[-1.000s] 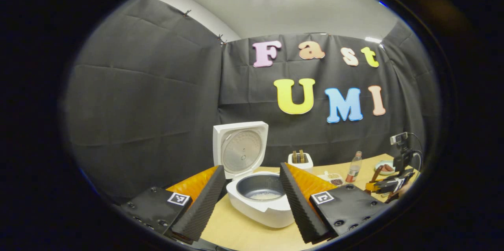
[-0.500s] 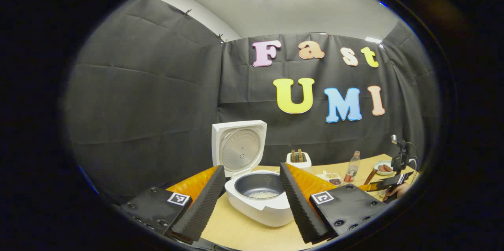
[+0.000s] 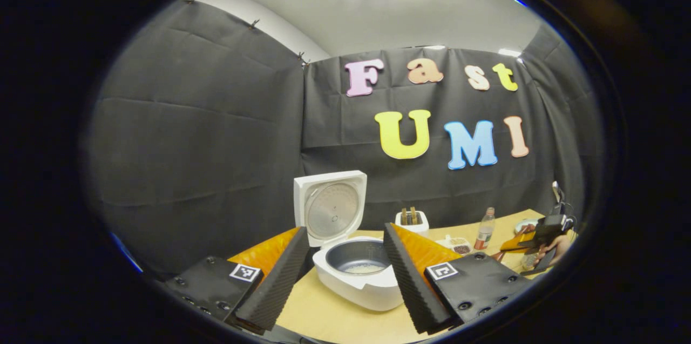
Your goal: Close the left gripper, press the button to open the rice cooker; take a wooden spoon from the chopstick holder with the right hand, scoop a spoonful of rice and pour it into the rice cooker, then put the wooden spoon back into the chopstick holder.
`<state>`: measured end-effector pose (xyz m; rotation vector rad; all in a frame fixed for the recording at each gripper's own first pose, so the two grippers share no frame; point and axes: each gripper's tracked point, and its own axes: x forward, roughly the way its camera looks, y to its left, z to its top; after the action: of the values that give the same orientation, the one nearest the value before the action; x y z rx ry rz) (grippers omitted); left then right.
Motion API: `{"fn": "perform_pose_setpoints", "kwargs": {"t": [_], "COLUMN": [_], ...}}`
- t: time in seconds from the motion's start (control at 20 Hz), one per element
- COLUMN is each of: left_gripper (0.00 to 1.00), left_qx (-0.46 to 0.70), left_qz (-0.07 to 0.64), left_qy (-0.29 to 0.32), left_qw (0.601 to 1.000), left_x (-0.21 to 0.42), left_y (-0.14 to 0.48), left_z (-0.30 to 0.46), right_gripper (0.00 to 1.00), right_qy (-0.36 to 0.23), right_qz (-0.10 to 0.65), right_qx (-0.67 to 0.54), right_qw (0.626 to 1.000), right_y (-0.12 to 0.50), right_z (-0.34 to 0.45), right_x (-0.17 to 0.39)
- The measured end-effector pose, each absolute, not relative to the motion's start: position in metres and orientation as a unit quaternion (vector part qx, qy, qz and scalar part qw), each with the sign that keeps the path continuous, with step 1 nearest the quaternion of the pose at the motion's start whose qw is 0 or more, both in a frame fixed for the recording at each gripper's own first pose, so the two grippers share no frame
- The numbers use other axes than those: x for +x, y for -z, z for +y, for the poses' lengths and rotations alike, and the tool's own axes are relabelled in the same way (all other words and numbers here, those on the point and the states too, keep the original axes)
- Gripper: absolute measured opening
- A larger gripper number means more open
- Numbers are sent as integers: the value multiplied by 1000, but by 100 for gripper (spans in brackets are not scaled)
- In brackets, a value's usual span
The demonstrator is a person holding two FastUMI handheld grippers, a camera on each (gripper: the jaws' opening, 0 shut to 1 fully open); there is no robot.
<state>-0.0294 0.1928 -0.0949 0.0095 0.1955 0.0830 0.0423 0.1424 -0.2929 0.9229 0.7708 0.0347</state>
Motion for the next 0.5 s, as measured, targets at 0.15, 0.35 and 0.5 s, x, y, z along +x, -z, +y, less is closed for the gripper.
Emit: {"fn": "perform_pose_setpoints", "kwargs": {"t": [0.15,0.35,0.5], "left_gripper": [99,96,96], "left_qx": [2,-7,-8], "left_qz": [98,101,101], "left_qy": [-41,-42,-45], "left_qw": [994,994,994], "left_x": [-32,-36,-37], "left_y": [96,102,106], "left_z": [189,190,193], "right_gripper": [9,9,9], "right_qy": [-30,-61,-85], "right_qz": [346,325,313], "right_qx": [458,472,475], "right_qw": [818,817,818], "right_y": [265,224,198], "right_z": [145,159,177], "right_x": [50,64,76]}}
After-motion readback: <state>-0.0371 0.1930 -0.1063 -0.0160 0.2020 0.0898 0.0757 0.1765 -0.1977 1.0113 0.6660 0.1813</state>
